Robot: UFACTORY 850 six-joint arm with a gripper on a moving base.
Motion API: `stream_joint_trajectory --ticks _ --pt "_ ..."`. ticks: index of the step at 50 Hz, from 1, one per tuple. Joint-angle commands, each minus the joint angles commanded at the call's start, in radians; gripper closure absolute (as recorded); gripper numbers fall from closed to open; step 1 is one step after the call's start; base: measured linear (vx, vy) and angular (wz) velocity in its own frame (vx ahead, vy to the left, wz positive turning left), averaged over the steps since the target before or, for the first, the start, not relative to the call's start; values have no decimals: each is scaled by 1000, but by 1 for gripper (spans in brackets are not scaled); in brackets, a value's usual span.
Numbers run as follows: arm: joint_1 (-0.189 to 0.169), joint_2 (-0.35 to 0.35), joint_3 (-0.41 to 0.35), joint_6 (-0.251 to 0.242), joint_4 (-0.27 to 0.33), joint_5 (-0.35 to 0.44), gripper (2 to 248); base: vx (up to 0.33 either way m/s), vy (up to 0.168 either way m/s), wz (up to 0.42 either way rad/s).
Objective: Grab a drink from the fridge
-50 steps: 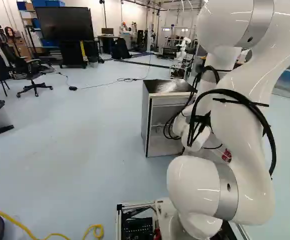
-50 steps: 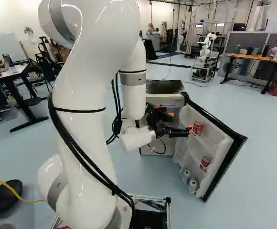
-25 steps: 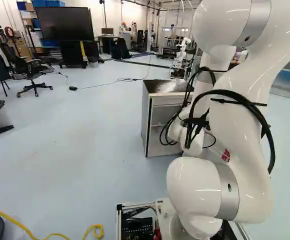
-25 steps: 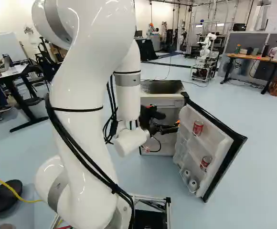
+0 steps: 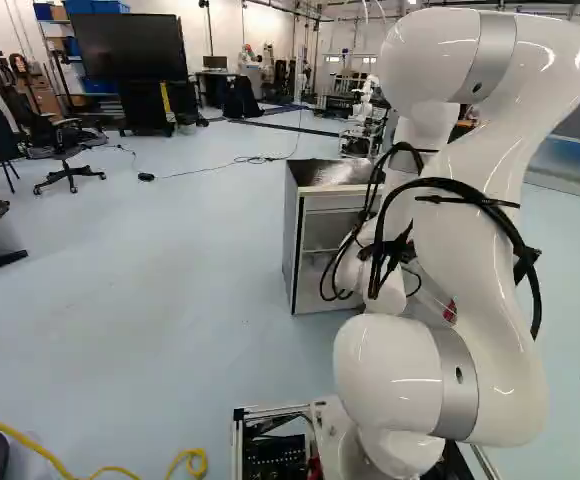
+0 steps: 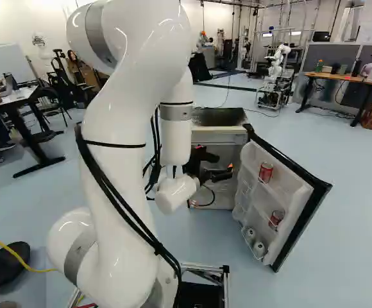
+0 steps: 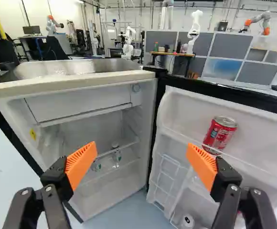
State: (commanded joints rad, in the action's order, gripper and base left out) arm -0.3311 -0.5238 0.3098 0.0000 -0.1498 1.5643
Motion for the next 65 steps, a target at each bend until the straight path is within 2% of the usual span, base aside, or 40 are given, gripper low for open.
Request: stream_joint_trajectory --ticks 10,31,48,65 --pt "0 -34 12 0 24 0 3 0 0 0" --pt "0 -107 39 0 27 0 3 0 0 0" --pt "-1 -117 43 0 24 -2 3 0 0 0" --pt "-20 -132 71 0 -13 -24 3 0 0 0"
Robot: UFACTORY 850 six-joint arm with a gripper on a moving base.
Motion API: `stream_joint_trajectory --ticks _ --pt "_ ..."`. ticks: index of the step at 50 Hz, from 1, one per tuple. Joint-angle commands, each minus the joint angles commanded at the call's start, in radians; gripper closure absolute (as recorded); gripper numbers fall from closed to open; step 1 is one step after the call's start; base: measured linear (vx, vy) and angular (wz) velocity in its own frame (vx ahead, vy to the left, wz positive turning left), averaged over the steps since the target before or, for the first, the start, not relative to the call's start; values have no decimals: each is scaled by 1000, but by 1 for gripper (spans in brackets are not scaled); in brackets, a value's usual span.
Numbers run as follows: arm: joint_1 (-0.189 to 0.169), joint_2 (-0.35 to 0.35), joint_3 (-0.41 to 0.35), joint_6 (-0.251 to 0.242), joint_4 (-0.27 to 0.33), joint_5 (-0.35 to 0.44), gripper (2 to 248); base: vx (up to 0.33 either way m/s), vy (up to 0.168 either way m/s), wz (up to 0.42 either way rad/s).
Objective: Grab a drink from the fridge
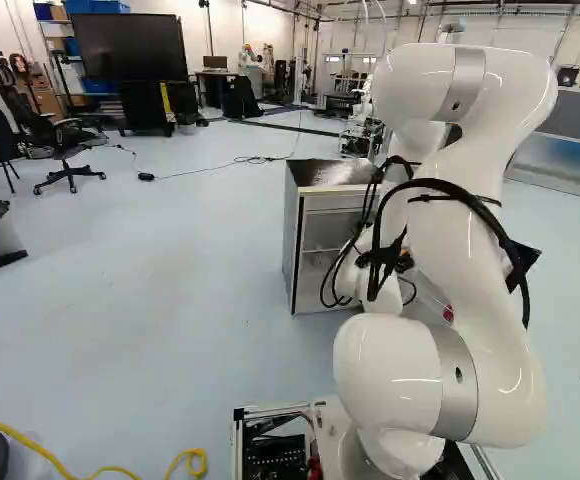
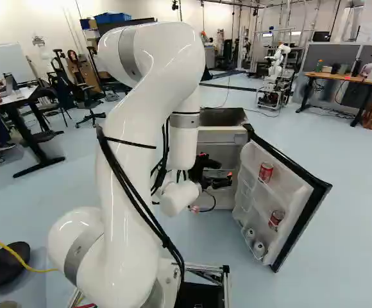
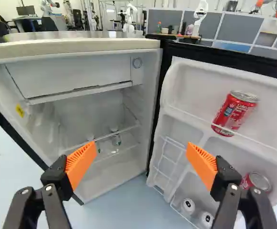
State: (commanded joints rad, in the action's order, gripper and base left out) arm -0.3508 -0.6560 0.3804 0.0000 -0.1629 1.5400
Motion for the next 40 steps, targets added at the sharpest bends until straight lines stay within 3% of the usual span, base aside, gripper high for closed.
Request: stream_joint_trajectory --ticks 40 --pt "-52 -53 92 0 -100 -3 3 0 0 0"
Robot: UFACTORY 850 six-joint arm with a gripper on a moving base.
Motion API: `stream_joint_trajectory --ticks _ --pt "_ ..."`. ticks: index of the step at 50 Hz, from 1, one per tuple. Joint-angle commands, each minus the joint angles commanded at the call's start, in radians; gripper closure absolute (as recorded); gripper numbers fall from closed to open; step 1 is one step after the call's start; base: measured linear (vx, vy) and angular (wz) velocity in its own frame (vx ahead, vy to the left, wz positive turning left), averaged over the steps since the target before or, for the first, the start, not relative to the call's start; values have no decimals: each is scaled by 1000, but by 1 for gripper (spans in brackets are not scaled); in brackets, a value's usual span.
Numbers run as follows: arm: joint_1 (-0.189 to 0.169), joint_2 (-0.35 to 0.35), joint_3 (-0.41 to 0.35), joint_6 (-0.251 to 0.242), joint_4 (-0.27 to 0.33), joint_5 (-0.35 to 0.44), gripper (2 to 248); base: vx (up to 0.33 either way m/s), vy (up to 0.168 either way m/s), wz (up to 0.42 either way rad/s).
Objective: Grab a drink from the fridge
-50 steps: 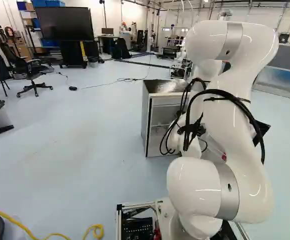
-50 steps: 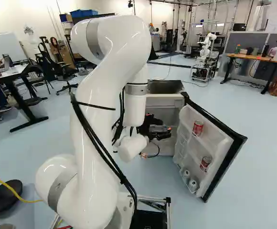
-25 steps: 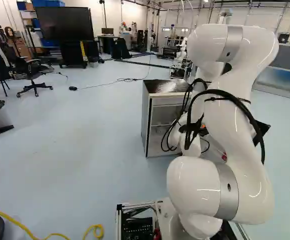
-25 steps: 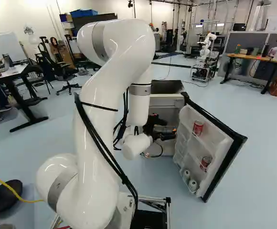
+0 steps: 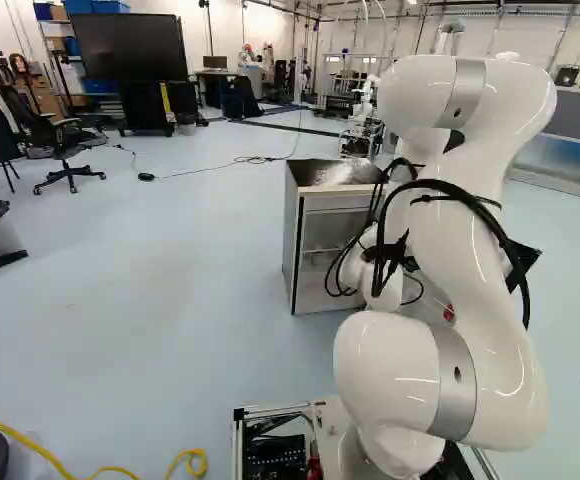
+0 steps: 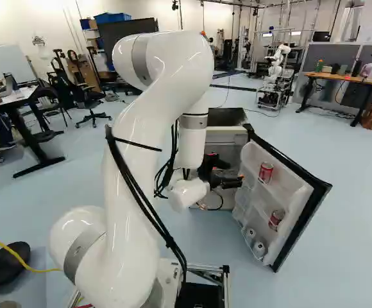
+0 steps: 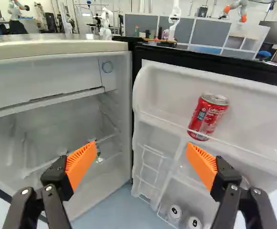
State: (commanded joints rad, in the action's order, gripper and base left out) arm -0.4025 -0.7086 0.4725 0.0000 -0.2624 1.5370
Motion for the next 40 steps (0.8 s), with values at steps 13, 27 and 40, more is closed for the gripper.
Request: stream_joint_trajectory --ticks 13,27,40 --pt "-16 -19 33 0 -59 0 3 0 0 0" --pt "-33 -39 68 0 -132 0 3 0 0 0" --pt "-40 -53 94 0 -201 0 3 0 0 0"
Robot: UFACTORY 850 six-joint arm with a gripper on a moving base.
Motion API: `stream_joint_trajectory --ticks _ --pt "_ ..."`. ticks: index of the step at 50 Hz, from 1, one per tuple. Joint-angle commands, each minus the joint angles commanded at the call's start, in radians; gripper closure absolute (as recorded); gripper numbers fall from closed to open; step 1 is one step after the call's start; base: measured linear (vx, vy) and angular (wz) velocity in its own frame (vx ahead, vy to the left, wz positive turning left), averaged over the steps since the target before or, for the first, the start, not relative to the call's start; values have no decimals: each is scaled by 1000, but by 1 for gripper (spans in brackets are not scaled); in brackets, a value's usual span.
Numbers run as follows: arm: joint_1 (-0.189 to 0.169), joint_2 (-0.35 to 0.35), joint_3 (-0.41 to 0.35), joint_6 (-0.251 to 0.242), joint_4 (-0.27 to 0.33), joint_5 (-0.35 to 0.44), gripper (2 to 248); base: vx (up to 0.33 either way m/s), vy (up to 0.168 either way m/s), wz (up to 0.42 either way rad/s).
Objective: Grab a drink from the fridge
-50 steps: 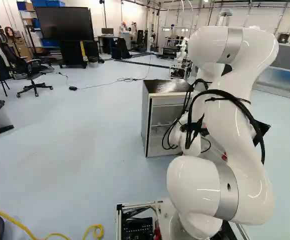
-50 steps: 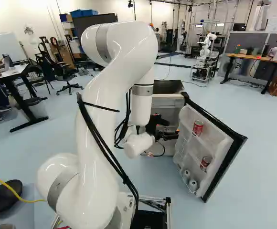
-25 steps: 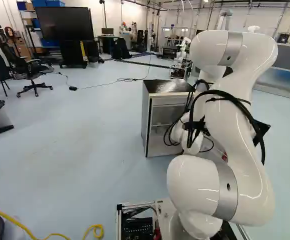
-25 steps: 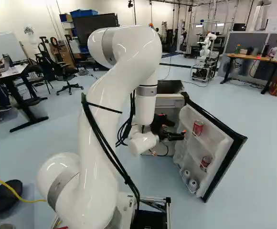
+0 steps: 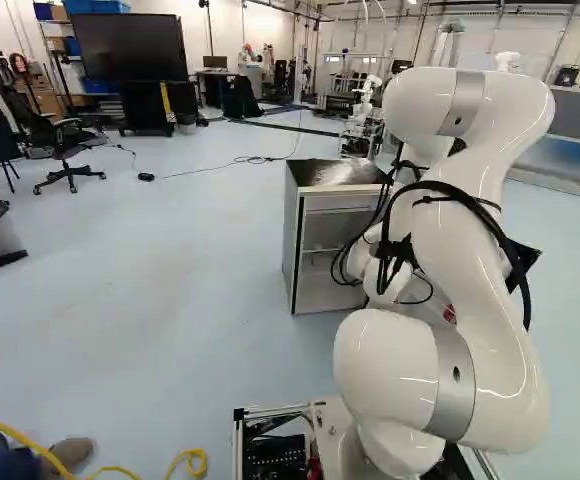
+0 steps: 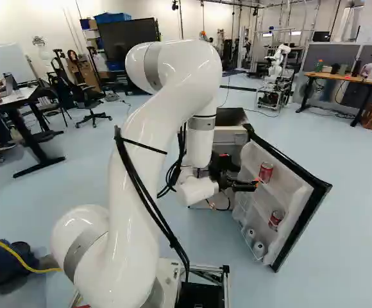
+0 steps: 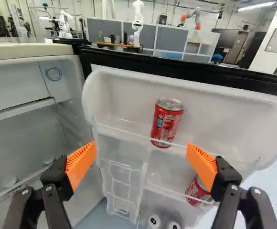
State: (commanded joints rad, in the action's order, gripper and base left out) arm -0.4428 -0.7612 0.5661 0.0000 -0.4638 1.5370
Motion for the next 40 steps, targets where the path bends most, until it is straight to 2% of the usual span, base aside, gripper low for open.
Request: stream_joint_trajectory --ticks 31,40 --pt "2 -17 30 0 -165 0 3 0 0 0" --pt "2 -17 31 2 -184 0 3 0 0 0"
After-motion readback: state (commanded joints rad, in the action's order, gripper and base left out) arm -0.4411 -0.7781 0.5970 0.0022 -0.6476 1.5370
